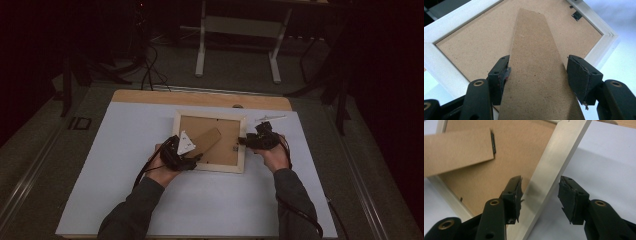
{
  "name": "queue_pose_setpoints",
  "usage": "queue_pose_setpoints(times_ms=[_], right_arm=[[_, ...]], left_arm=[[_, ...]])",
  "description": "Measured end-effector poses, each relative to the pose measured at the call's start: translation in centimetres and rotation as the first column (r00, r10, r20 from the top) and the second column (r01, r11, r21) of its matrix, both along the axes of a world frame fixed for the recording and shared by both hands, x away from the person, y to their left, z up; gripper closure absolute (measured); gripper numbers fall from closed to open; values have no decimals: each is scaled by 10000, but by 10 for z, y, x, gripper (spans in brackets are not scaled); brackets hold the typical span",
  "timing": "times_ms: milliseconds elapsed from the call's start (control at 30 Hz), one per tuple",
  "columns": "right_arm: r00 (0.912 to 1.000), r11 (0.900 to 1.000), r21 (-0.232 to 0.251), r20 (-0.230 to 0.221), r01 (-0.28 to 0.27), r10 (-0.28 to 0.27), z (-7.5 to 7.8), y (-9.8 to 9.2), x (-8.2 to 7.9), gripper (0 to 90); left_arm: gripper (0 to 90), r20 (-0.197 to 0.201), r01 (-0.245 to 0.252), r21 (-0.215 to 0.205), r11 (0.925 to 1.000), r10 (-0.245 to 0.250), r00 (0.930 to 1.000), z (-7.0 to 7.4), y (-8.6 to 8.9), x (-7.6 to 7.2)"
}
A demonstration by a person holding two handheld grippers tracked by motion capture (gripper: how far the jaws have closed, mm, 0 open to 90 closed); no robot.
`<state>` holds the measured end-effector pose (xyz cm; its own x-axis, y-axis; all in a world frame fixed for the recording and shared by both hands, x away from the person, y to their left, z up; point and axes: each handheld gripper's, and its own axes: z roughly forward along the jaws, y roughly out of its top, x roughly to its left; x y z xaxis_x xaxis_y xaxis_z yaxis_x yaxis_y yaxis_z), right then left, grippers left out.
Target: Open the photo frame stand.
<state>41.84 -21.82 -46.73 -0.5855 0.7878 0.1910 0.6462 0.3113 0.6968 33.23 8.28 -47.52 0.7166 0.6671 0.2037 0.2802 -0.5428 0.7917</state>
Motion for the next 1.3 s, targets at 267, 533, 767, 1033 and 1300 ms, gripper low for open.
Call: queue_pose_setpoints(times_ms=[267, 533, 767, 1033, 1300], right_arm=[[9988, 9986, 485, -461, 196, -174, -3, -1, 10, 521], [9976, 9944, 1038, -681, 209, -138, -5, -5, 17, 513], [9977, 9916, 1287, -670, 156, -70, -7, -5, 17, 523], [9971, 9867, 1613, -763, 195, -72, -8, -9, 16, 566], [9977, 9858, 1671, -674, 176, -64, -7, -10, 13, 572]], left_arm=[[397, 180, 68, 61, 10000, -69, 9998, -2, 0, -1], [396, 391, 188, 37, 9998, -189, 9991, -3, 1, -4], [396, 404, 229, -59, 9997, -227, 9989, -4, 2, -4], [395, 472, 314, 21, 9995, -315, 9984, -4, 3, -5], [394, -96, 230, -466, 9986, -235, 9997, -6, 7, -2]])
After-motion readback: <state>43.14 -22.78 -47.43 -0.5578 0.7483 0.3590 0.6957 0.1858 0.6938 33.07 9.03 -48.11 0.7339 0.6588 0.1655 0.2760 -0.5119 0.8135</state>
